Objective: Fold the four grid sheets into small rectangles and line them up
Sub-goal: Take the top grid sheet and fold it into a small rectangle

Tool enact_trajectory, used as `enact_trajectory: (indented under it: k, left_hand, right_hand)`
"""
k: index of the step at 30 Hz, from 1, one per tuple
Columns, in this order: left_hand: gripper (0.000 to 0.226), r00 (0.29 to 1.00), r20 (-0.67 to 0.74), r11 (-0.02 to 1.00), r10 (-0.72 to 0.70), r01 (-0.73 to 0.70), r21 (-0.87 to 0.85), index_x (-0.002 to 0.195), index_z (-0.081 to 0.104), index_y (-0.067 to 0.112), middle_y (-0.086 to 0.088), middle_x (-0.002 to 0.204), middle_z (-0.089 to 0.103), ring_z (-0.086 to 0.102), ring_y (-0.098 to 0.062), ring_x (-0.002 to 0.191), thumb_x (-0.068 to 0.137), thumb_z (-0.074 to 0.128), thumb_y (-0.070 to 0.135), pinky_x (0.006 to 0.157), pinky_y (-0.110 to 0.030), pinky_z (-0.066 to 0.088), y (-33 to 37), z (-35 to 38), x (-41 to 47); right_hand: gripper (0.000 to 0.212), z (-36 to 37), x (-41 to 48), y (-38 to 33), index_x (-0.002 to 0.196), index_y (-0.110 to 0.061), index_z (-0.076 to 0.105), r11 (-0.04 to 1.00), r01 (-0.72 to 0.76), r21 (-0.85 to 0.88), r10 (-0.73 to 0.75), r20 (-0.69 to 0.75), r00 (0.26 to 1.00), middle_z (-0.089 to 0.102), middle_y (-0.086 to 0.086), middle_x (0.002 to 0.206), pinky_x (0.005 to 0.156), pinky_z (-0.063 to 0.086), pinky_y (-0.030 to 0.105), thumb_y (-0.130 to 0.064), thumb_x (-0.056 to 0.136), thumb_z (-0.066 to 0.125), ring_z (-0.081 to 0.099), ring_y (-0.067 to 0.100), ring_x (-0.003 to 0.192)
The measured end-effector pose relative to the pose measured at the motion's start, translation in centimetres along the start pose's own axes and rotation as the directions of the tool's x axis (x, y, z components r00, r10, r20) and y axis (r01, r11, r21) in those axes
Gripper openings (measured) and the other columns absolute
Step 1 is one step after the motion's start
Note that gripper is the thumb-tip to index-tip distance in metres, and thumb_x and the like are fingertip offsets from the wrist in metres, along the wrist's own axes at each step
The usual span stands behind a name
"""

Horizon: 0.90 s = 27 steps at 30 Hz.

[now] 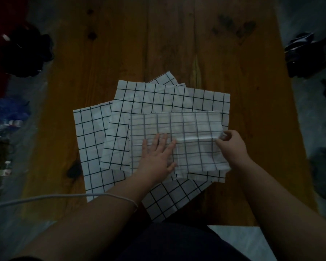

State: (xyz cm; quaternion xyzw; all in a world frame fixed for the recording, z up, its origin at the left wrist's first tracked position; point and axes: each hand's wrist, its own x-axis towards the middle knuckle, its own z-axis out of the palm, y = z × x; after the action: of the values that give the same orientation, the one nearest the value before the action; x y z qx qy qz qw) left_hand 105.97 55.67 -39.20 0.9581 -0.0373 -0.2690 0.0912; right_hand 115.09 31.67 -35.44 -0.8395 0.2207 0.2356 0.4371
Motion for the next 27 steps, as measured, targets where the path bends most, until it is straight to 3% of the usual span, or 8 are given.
enact_trajectory:
  k: [2,6,10,13,18,22,24,27]
  left_hand:
    - [0.08,1.0,-0.008,1.0,0.004,-0.004,-0.006,0.154,-0.022,0.039,0.002,0.163,-0.029,-0.035,-0.023,0.146,0.098,0.029,0.067,0.116,-0.062,-0.016,-0.1,0.2,-0.2]
    - [0.082,1.0,-0.015,1.0,0.0,0.0,-0.003,0.155,-0.02,0.035,0.002,0.163,-0.029,-0.034,-0.023,0.147,0.098,0.031,0.065,0.117,-0.062,-0.013,0.0,0.3,-0.7]
    - [0.082,1.0,-0.011,1.0,-0.004,0.004,-0.009,0.155,-0.019,0.036,0.002,0.164,-0.027,-0.031,-0.024,0.148,0.098,0.032,0.064,0.117,-0.063,-0.011,0.2,0.1,-0.9]
    - [0.081,1.0,-0.007,1.0,-0.018,0.018,-0.017,0.156,-0.017,0.037,0.001,0.165,-0.026,-0.03,-0.025,0.149,0.099,0.034,0.063,0.117,-0.063,-0.012,0.3,-0.1,-1.1]
    - [0.083,0.999,0.006,0.999,-0.038,0.038,-0.038,0.156,-0.01,0.04,0.0,0.167,-0.015,-0.019,-0.026,0.152,0.096,0.043,0.06,0.118,-0.064,-0.009,0.9,-1.0,-1.1]
    - [0.081,0.998,-0.002,0.997,-0.07,0.069,-0.024,0.157,-0.002,0.039,-0.001,0.168,-0.004,-0.008,-0.028,0.154,0.095,0.045,0.062,0.118,-0.064,-0.005,1.2,-1.8,-0.6]
    - [0.082,0.997,-0.012,0.997,-0.08,0.079,-0.022,0.158,-0.001,0.038,-0.002,0.167,-0.001,-0.005,-0.028,0.153,0.095,0.047,0.061,0.119,-0.063,-0.003,1.3,-1.8,-0.4]
    - [0.082,0.997,-0.023,0.995,-0.079,0.077,-0.063,0.157,0.0,0.038,-0.001,0.167,-0.002,-0.006,-0.027,0.154,0.095,0.049,0.059,0.121,-0.06,-0.002,1.3,-1.5,-0.5]
  right_hand:
    - [0.056,-0.3,0.5,-0.3,0.145,-0.012,0.042,0.999,-0.035,0.02,0.034,0.034,0.999,0.054,0.011,0.129,0.088,0.051,0.038,-0.016,0.095,0.066,0.054,0.023,0.108]
    - [0.053,-0.6,0.6,-0.7,0.141,-0.009,0.045,0.988,-0.115,0.101,0.102,0.122,0.987,0.055,0.011,0.123,0.081,0.05,0.036,-0.019,0.094,0.068,0.055,0.027,0.11]
    - [0.047,-0.7,0.1,-1.1,0.127,-0.012,0.056,0.961,-0.23,0.152,0.19,0.237,0.953,0.058,0.017,0.13,0.103,0.047,0.059,-0.035,0.089,0.07,0.056,0.037,0.121]
    - [0.041,-0.9,-0.5,-1.1,0.123,-0.011,0.057,0.974,-0.202,0.101,0.166,0.287,0.944,0.058,0.011,0.128,0.105,0.044,0.053,-0.033,0.091,0.069,0.054,0.031,0.122]
    - [0.05,-1.7,-1.5,-0.8,0.132,-0.012,0.055,0.999,-0.038,0.002,0.036,0.285,0.958,0.062,0.012,0.122,0.099,0.052,0.056,-0.036,0.091,0.07,0.061,0.032,0.112]
    - [0.037,-2.5,-2.1,-0.9,0.125,-0.018,0.055,0.997,-0.036,0.073,0.009,0.34,0.94,0.064,0.01,0.119,0.096,0.053,0.058,-0.035,0.094,0.066,0.064,0.031,0.107]
    - [0.052,-2.7,-2.4,-1.1,0.139,-0.013,0.049,0.996,-0.021,0.09,-0.009,0.322,0.947,0.06,0.011,0.128,0.098,0.052,0.056,-0.038,0.096,0.062,0.06,0.032,0.114]
    - [0.047,-2.5,-3.5,-2.1,0.141,-0.012,0.048,0.978,-0.031,0.207,-0.037,0.317,0.948,0.06,0.009,0.124,0.083,0.055,0.041,-0.037,0.102,0.051,0.062,0.026,0.105]
